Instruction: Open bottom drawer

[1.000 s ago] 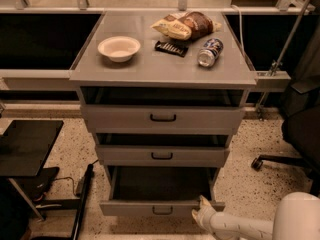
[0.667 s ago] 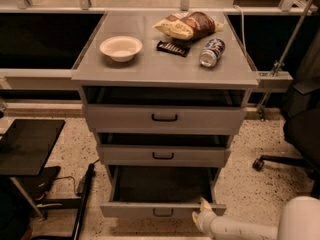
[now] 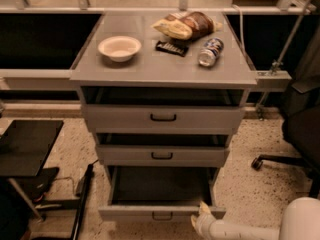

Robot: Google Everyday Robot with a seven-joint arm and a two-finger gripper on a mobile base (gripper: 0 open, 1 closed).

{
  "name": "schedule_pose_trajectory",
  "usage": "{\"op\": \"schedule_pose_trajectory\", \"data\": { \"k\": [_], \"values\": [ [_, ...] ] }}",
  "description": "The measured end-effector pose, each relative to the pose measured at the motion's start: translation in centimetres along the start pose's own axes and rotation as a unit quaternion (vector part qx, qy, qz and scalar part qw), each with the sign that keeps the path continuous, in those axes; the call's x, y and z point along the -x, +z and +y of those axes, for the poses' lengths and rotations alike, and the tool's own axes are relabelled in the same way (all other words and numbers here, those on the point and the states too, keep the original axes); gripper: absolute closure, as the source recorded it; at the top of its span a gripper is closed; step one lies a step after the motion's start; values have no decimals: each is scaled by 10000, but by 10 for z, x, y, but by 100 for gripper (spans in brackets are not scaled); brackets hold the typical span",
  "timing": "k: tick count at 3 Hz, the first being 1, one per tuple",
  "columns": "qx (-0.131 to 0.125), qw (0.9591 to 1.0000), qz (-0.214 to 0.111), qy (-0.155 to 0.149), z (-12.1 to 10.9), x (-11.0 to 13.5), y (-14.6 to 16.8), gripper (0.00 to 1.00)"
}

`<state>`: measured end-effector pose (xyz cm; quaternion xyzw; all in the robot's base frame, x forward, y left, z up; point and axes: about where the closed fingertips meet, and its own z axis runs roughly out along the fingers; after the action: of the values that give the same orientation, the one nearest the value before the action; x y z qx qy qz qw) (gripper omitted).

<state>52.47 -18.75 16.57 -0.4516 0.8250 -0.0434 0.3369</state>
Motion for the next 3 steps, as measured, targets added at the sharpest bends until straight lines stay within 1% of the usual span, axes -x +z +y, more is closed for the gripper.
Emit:
{"op": "schedule_pose_trajectory", "data": {
  "k": [1, 2, 3],
  "values": [
    [0, 10000, 0, 0, -1, 1, -2, 100],
    [-37, 10000, -12, 36, 5, -5, -6, 100],
    [-37, 10000, -12, 36, 4, -3, -8, 100]
  ]
}}
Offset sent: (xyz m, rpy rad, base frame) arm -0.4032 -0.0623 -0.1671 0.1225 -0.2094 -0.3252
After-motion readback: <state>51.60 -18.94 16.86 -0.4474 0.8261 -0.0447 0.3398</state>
